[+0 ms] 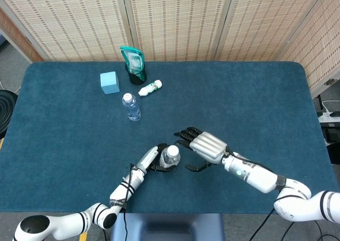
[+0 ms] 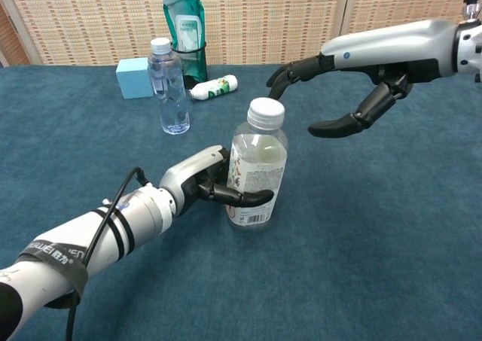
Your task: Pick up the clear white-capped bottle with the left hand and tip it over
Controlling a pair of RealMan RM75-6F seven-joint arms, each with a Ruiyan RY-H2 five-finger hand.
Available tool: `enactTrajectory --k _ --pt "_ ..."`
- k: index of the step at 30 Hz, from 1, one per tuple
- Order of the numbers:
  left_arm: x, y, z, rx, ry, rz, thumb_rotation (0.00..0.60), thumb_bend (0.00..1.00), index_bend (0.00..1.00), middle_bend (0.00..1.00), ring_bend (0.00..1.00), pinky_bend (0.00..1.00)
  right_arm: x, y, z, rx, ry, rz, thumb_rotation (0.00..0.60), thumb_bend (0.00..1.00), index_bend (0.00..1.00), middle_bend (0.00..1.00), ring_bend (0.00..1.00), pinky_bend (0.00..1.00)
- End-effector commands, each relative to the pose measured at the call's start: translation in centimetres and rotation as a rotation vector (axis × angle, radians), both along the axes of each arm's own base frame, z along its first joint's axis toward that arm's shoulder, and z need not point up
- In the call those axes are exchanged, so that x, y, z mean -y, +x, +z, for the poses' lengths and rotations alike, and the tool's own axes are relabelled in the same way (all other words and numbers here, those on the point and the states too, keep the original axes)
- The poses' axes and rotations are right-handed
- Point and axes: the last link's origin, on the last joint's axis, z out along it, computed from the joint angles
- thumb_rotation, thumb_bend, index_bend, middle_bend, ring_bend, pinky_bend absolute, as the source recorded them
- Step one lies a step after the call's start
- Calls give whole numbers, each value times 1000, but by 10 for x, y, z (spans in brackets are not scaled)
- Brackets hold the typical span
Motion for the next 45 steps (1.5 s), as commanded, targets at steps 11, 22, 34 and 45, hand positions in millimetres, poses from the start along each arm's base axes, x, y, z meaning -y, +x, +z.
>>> enactTrajectory --k 11,22,34,45 --pt "-1 1 -4 -6 -42 3 600 980 754 915 461 364 -6 12 -7 22 46 17 324 312 171 0 0 0" --pt "-2 0 -1 -2 -26 1 600 974 755 915 461 303 -6 13 8 101 -7 48 320 313 172 0 0 0" --pt "0 5 3 -5 9 -41 600 951 756 915 460 282 0 -6 0 15 -25 -6 319 312 172 0 0 0" --pt "-1 3 1 -20 5 -39 600 948 757 914 460 281 -3 4 -3 31 -13 17 319 312 172 0 0 0"
